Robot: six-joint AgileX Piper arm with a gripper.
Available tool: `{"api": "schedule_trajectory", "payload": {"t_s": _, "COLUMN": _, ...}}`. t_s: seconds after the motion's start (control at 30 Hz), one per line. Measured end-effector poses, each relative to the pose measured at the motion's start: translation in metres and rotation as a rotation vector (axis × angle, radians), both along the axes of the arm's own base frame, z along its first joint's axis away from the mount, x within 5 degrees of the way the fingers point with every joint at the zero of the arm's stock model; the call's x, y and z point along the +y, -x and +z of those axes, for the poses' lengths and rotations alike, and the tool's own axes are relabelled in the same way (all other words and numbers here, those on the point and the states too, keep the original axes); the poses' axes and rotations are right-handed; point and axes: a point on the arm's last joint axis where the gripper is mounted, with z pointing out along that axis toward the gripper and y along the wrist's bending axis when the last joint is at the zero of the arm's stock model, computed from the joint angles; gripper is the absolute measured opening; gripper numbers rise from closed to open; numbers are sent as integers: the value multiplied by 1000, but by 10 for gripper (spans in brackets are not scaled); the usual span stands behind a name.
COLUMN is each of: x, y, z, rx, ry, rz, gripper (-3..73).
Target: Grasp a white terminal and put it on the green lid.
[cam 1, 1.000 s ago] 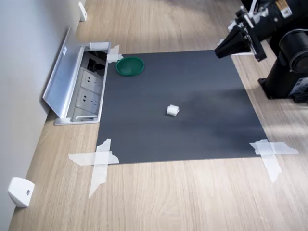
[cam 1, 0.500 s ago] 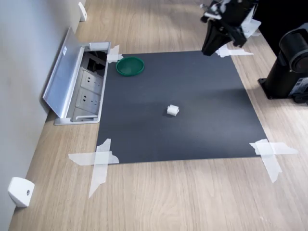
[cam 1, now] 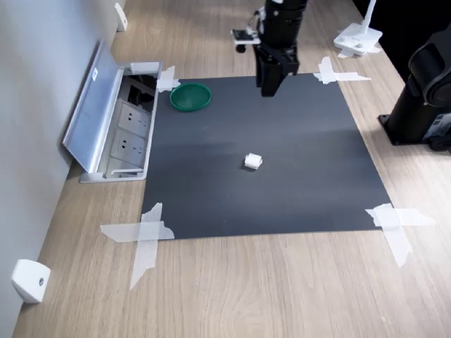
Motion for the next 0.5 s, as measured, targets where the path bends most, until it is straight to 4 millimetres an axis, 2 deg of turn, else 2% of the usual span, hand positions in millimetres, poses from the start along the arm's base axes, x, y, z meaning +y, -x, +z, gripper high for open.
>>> {"api": "schedule_trajectory", "payload": {"t_s": 0.1, "x": 1, "y": -3, "z": -5, "rx": 20, "ry": -12, "rz": -2, "gripper": 560}}
{"api": "schedule_trajectory", "payload": {"t_s": 0.2, "x": 7, "y": -4, "z": -7, "rx": 36, "ry": -10, "rz": 23, "gripper": 643}}
{"api": "schedule_trajectory", "payload": {"t_s": 0.5, "x": 58, "y": -11, "z": -26, "rx": 108, "ry": -16, "rz": 164, "gripper": 671}}
